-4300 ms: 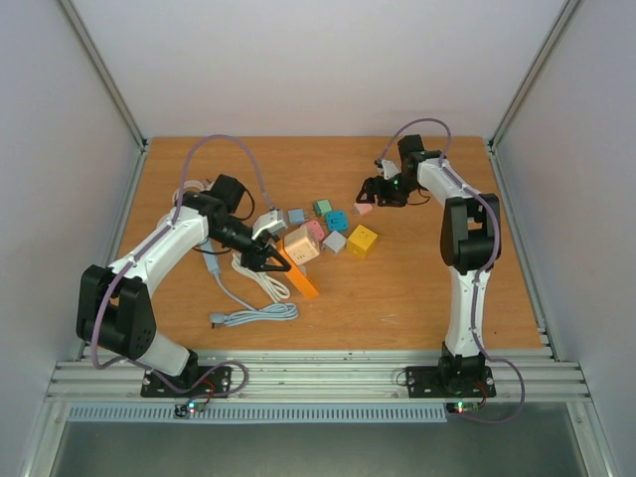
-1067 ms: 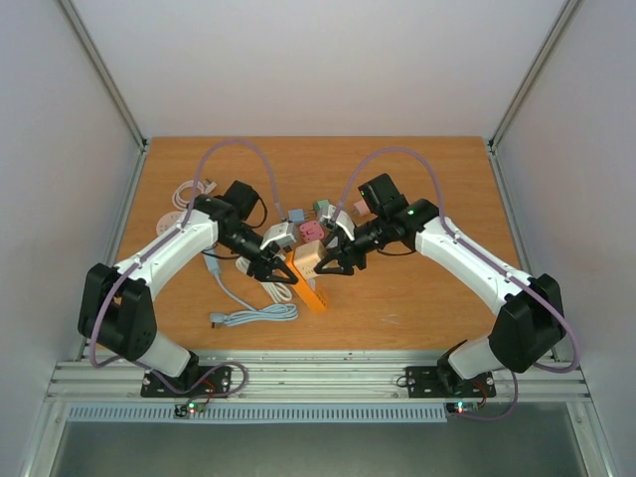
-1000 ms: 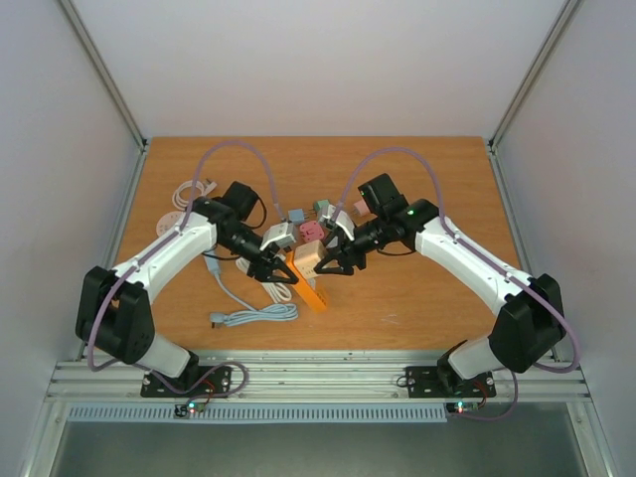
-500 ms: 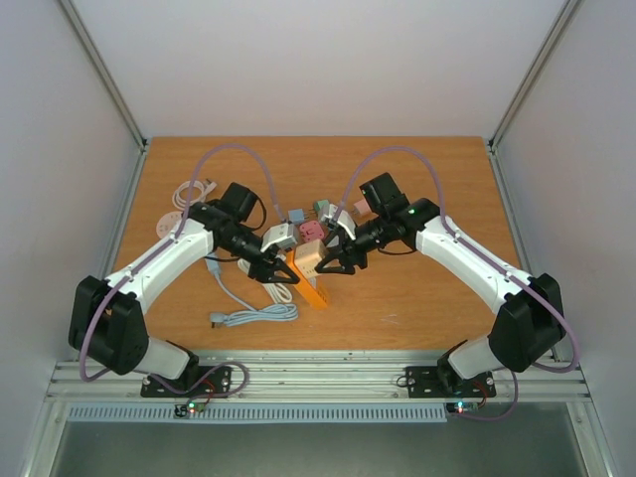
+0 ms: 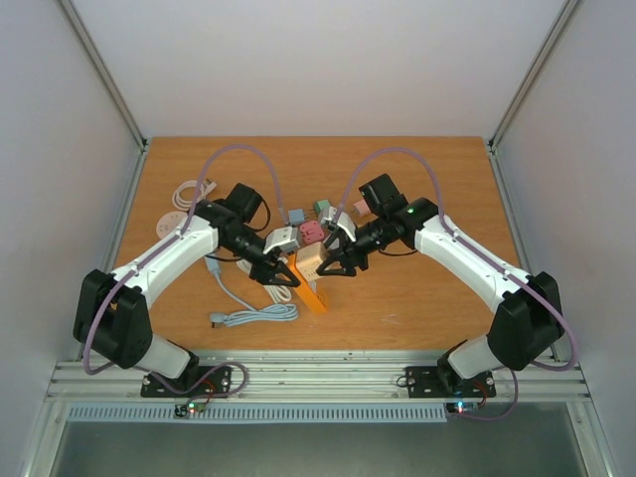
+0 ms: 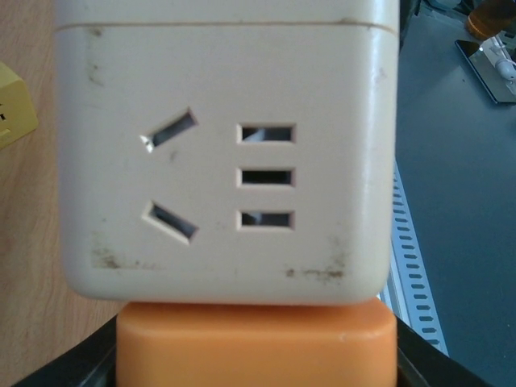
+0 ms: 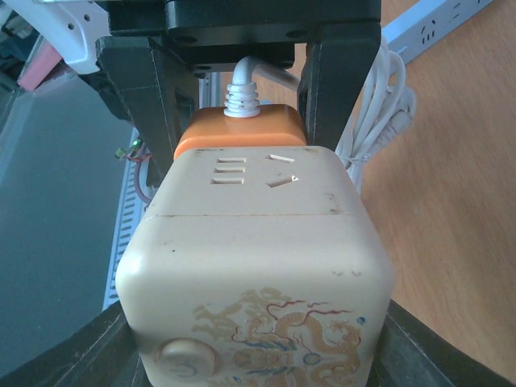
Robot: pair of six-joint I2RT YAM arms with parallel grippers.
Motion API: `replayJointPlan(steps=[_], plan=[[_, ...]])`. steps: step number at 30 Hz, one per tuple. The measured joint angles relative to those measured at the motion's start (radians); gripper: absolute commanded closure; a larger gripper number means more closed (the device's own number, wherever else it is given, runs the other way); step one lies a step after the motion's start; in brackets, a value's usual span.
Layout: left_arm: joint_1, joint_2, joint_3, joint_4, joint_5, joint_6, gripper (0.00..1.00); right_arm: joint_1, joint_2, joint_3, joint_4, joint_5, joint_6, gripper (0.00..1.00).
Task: Pull the plug off the socket
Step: Remove the plug from the socket.
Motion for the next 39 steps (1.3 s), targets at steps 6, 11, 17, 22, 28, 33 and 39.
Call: replayJointPlan(steps=[6, 11, 17, 22, 28, 33, 39], plan=[[0.006, -0.001, 0.000, 0.011, 0.001, -0.015, 1.00, -0.004, 0.000, 0.000, 0.007, 0.001, 0.000, 0.99], [0.026, -0.002, 0.000, 0.026, 0.023, -0.031, 1.00, -0.011, 0.000, 0.000, 0.031, -0.003, 0.001, 0.99], [0.034, -0.002, 0.000, 0.028, 0.034, -0.034, 0.99, -0.012, 0.000, 0.000, 0.041, -0.005, 0.000, 0.99], [0.034, -0.002, 0.000, 0.017, 0.040, -0.025, 1.00, -0.012, 0.000, 0.000, 0.039, -0.013, 0.000, 0.99], [0.027, 0.002, 0.008, 0.000, 0.035, -0.009, 1.00, -0.012, 0.000, 0.000, 0.032, -0.020, 0.000, 0.99], [0.016, 0.005, 0.010, -0.003, 0.021, -0.003, 1.00, -0.013, 0.000, 0.000, 0.016, -0.020, 0.000, 0.99], [0.016, 0.005, 0.010, 0.002, 0.021, -0.008, 1.00, -0.014, 0.000, 0.000, 0.014, -0.019, -0.001, 0.99]])
